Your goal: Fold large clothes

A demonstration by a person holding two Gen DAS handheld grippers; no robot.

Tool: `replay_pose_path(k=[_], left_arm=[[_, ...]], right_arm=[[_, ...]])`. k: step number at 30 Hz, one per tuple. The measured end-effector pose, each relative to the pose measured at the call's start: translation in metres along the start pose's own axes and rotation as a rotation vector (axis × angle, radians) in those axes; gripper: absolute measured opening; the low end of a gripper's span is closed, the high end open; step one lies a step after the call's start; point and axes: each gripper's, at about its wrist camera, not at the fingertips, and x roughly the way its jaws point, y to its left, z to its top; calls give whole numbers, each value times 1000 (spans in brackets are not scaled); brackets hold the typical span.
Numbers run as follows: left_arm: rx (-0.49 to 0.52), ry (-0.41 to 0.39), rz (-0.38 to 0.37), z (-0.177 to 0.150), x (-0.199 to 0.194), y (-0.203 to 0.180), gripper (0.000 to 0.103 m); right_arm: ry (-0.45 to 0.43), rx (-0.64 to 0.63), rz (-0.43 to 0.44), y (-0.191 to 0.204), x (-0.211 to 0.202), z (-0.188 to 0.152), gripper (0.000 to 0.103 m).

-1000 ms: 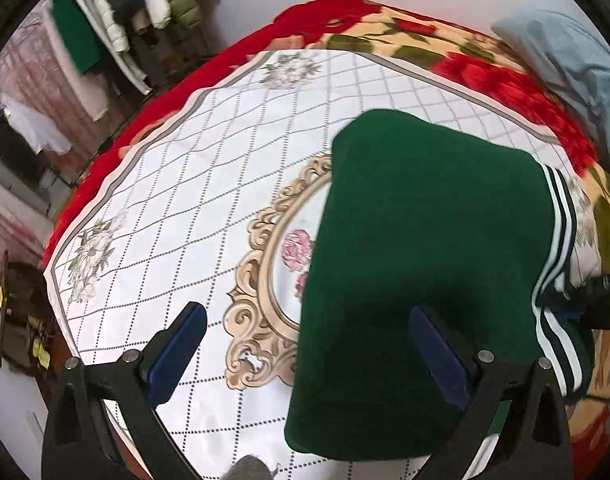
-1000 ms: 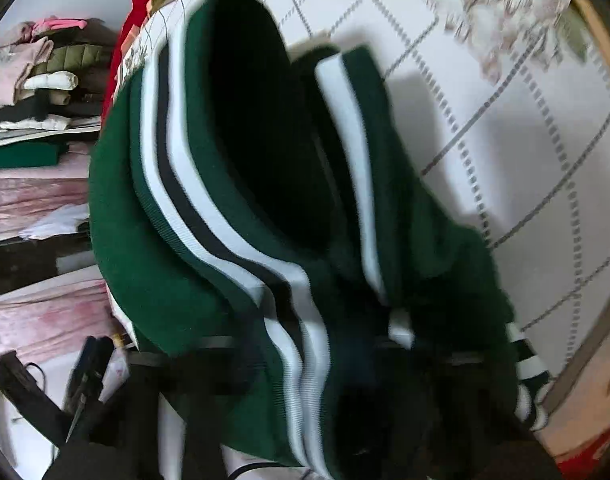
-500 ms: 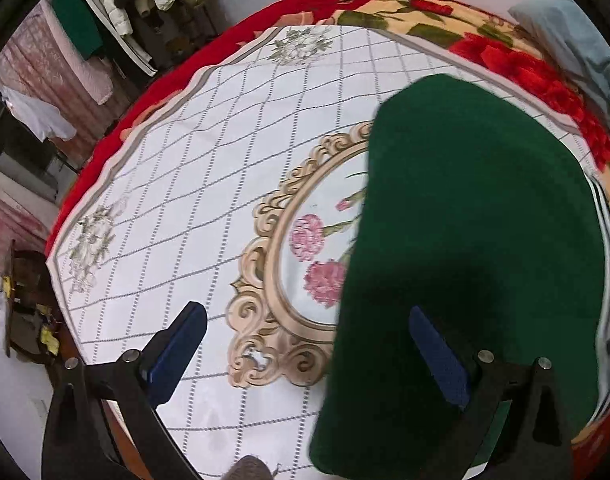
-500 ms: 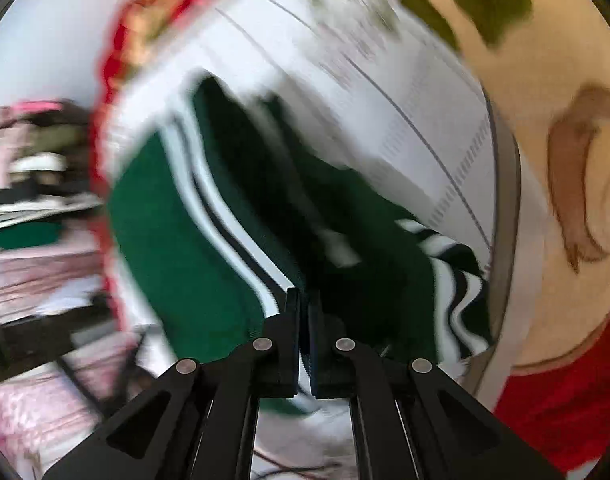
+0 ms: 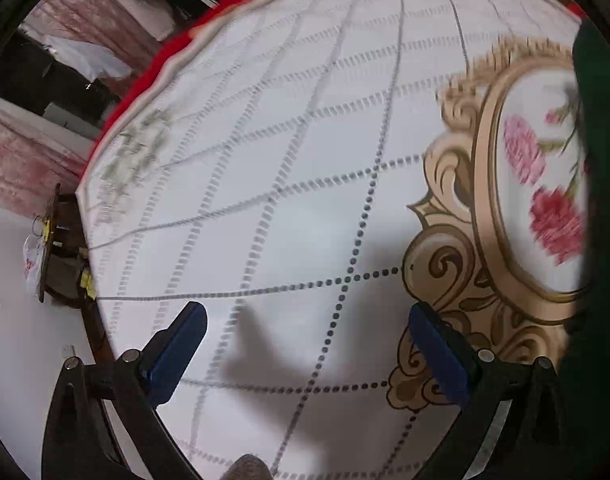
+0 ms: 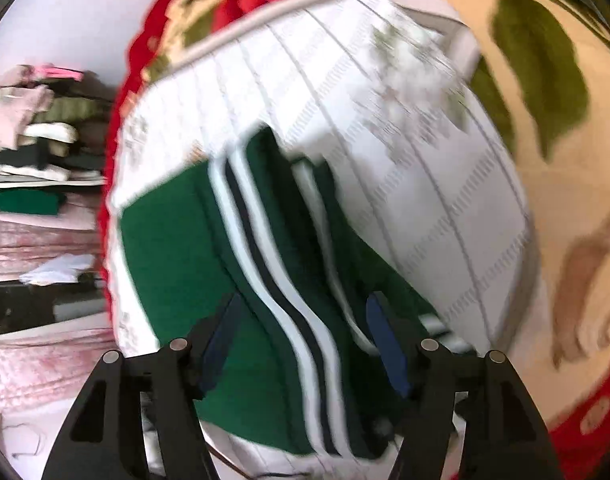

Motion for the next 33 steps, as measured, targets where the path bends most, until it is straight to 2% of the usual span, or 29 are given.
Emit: replay_pose_path(k=[4,5,6,9,10,11,12,13,15,18,20,22,25,28,30,31,32,33], left_arm=[[-31,-98,-34,-2,1,0,103],[-51,-124,-60,-2,3,2,103],[-70,-130,-84,-1,5,3,103],[-158,-67,-206,9,17,20,103],[-174,-56,-225,12,18,24,103],[-185,-49,-235,14,19,26,103],[-187,-41,-235,16,17,27,103],[-183,-35,-230,19,15,27,103],[-178,-46,-232,23,4,27,103],[-159,-120,-222,37,-35,29,103],[-155,-155,-228,47,-61,29,103],[-149,-169,-272,56,-82,23,103],[-80,-190,-317,68,-108,-3,103],[27,-225,-324,70,-121,-36,103],[76,-242,-343,68,-134,-56,103],[94,-249,-347,66,-138,-63,103],[107,-252,-351,63,-139,-68,103],[129,-249,-359,62,-144,-75,103]], right_arm=[[-5,20,102,3,26,41,67],[7,47,152,2,39,52,67],[17,88,183,-2,50,59,67],[67,209,274,-18,87,75,67],[66,226,297,-18,89,76,60],[46,218,287,-16,88,76,45],[40,203,279,-12,88,75,7],[38,198,298,-7,82,73,3],[-13,210,299,-3,61,65,3],[-136,219,270,4,11,57,3],[-213,208,144,3,-10,56,2],[-204,222,32,-8,-3,59,3],[-101,237,-121,-32,41,77,3],[-19,180,-150,-28,48,88,3],[-11,160,-100,-22,33,87,12],[-5,148,-64,-20,21,82,23],[-5,143,-40,-21,12,76,40],[-11,138,-11,-22,-1,65,48]])
